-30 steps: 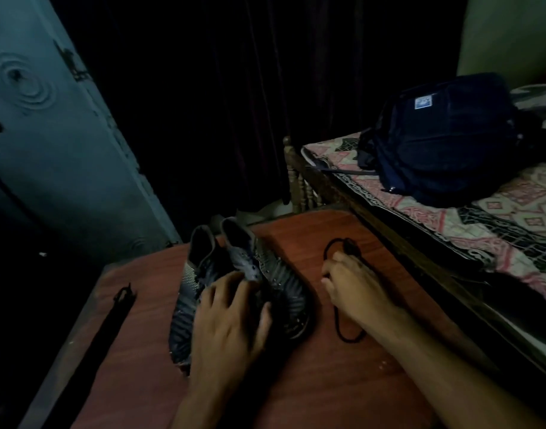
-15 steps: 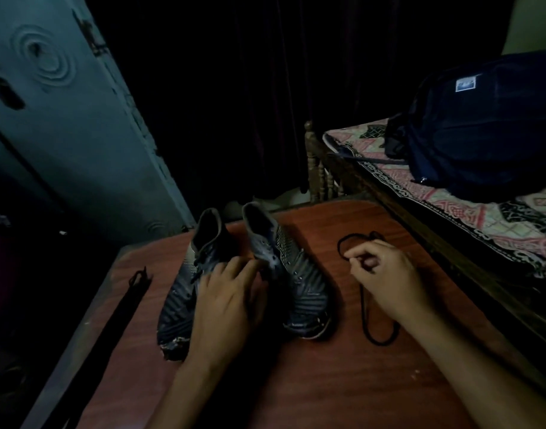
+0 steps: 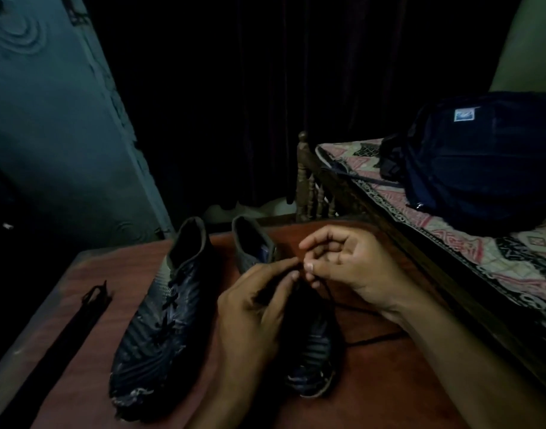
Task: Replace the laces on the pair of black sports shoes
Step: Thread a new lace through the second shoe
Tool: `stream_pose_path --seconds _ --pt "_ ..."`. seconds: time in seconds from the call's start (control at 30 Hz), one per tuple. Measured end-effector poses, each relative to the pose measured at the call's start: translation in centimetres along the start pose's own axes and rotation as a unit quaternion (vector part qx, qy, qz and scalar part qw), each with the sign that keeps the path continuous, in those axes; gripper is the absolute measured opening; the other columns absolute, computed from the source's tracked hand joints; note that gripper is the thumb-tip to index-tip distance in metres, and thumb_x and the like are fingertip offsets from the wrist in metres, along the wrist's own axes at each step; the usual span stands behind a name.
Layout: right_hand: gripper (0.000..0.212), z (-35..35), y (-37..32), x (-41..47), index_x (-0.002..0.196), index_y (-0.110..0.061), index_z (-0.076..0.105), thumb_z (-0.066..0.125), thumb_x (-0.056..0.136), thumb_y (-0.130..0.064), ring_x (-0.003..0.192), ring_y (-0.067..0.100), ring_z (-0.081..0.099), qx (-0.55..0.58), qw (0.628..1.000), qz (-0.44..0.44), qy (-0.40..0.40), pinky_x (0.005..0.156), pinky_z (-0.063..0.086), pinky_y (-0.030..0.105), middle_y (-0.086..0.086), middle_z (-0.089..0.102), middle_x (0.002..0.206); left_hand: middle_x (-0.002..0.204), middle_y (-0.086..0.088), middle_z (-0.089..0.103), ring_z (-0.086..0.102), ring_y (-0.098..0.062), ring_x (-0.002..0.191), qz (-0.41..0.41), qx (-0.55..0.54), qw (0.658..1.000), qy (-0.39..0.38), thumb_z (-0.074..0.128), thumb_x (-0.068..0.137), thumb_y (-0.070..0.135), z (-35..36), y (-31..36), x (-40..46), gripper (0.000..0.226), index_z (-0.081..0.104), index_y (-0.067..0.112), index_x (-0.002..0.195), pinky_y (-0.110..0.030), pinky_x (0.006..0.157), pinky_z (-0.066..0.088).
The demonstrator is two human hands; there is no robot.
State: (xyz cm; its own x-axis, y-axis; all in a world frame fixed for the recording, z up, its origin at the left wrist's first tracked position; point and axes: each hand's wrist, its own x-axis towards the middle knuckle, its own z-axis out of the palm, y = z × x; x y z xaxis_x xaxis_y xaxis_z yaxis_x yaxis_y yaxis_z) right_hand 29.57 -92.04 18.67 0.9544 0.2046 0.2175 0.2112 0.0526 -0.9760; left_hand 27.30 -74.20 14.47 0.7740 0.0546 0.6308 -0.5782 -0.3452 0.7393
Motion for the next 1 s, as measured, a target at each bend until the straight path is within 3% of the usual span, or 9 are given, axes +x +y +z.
stream_pose_path --seconds 0.17,0.23,0.33,0.43,0.6,0.73,0.87,1.0 --pt "0.027 1.2 2.3 -0.6 0.1 -0.003 0.069 0.069 0.082 0.017 0.076 0.022 0.071 0.024 1.0 -0.002 0.015 0.075 0.06 0.028 0.012 0.075 0.092 0.096 0.011 0.079 0.075 -0.009 0.095 -0.152 -0.087 0.984 0.022 0.077 0.091 0.014 -0.2 -0.6 0.4 0.02 0.08 0.031 0.1 -0.047 0.087 0.061" --pt "0.027 1.2 2.6 -0.6 0.101 -0.003 0.071 0.068 0.083 0.017 0.083 0.021 0.073 0.021 0.999 0.002 0.027 0.077 0.058 0.025 0.014 0.076 0.094 0.092 0.009 0.079 0.075 -0.009 0.091 -0.175 -0.101 0.979 0.028 0.078 0.089 0.013 -0.1 -0.4 0.4 0.021 0.077 0.028 0.103 -0.045 0.084 0.062" --pt "0.024 0.9 2.2 -0.4 0.1 -0.003 0.072 0.068 0.084 0.013 0.081 0.021 0.073 0.036 0.998 0.006 0.056 0.076 0.059 0.023 0.016 0.076 0.091 0.086 0.009 0.079 0.076 -0.006 0.085 -0.174 -0.108 0.979 0.024 0.08 0.086 0.011 0.2 0.1 0.4 0.018 0.074 0.021 0.099 -0.027 0.079 0.06" --pt "0.015 1.0 1.6 -0.5 0.093 -0.008 0.075 0.073 0.079 -0.003 0.074 0.021 0.072 0.04 0.997 -0.004 0.07 0.074 0.06 0.023 0.017 0.076 0.085 0.082 0.011 0.079 0.075 -0.003 0.082 -0.174 -0.099 0.98 0.009 0.083 0.082 0.011 0.3 0.4 0.4 0.02 0.071 0.02 0.095 -0.015 0.073 0.054" --pt "0.008 1.6 1.6 -0.6 0.084 -0.015 0.079 0.076 0.076 -0.016 0.086 0.016 0.072 0.009 0.998 -0.02 0.063 0.074 0.055 0.02 0.007 0.077 0.089 0.078 0.013 0.076 0.073 0.0 0.076 -0.15 -0.036 0.988 -0.01 0.086 0.079 0.021 0.1 0.3 0.1 0.022 0.067 0.029 0.086 -0.015 0.068 0.053" --pt "0.007 1.6 1.4 -0.7 0.08 -0.02 0.081 0.077 0.073 -0.022 0.074 0.007 0.067 0.025 0.998 0.005 0.052 0.064 0.05 0.017 0.001 0.076 0.084 0.078 0.018 0.076 0.072 0.002 0.073 -0.111 -0.002 0.993 -0.03 0.084 0.08 0.024 0.3 0.2 -0.1 0.011 0.076 0.03 0.084 -0.014 0.067 0.053" --pt "0.015 1.6 1.5 -0.7 0.086 -0.021 0.081 0.078 0.073 -0.027 0.075 0.012 0.067 0.004 0.999 0.012 0.037 0.062 0.049 0.018 0.008 0.076 0.082 0.081 0.024 0.076 0.072 0.005 0.076 -0.083 0.024 0.995 -0.043 0.082 0.085 0.021 0.1 0.3 -0.1 0.008 0.082 0.028 0.088 -0.013 0.067 0.053" --pt "0.012 1.6 1.5 -0.8 0.087 -0.025 0.079 0.076 0.076 -0.031 0.078 0.016 0.069 -0.013 0.999 0.019 0.027 0.069 0.054 0.025 0.006 0.076 0.082 0.088 0.021 0.075 0.072 0.001 0.083 -0.074 0.026 0.995 -0.064 0.082 0.086 0.027 0.1 0.2 0.0 0.01 0.08 0.029 0.096 -0.02 0.073 0.056"
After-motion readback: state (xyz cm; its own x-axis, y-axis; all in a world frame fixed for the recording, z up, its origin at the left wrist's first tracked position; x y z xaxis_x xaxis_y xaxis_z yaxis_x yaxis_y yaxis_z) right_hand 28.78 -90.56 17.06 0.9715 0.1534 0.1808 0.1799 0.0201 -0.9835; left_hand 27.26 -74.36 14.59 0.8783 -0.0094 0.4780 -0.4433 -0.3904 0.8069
